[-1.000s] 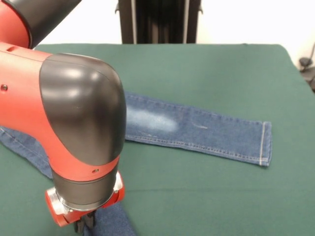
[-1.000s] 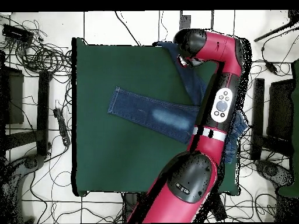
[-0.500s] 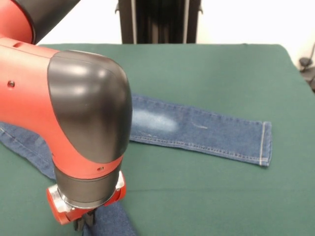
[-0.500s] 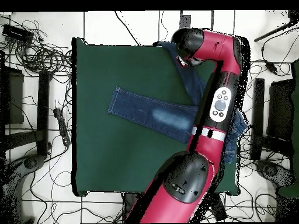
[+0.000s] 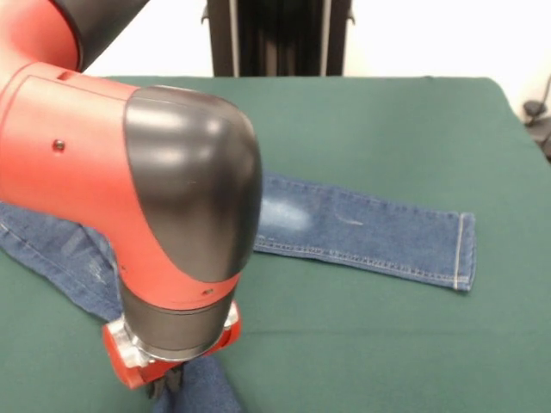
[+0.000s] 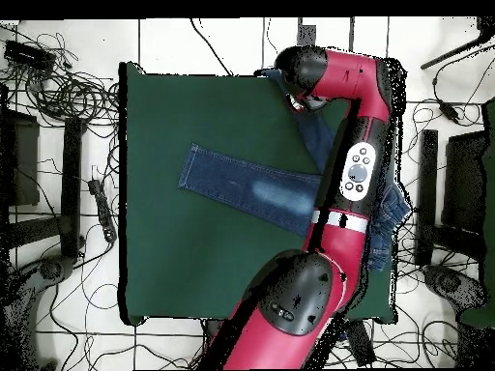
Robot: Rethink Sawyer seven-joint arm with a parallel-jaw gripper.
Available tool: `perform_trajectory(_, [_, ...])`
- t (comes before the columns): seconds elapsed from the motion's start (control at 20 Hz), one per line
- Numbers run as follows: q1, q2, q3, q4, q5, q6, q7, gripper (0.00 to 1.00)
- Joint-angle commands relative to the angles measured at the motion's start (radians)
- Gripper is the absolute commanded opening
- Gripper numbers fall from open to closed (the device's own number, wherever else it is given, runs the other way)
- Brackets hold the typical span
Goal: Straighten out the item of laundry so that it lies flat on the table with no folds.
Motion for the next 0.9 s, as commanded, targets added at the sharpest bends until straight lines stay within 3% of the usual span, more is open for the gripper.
perform_trajectory(0.05, [0.069, 0.017, -0.063, 0.097, 0.051, 0.057, 0.306, 0.0])
perform_trajectory(0.9, [0.104, 0.01, -0.168, 0.098, 0.167, 0.039, 0.38, 0.0])
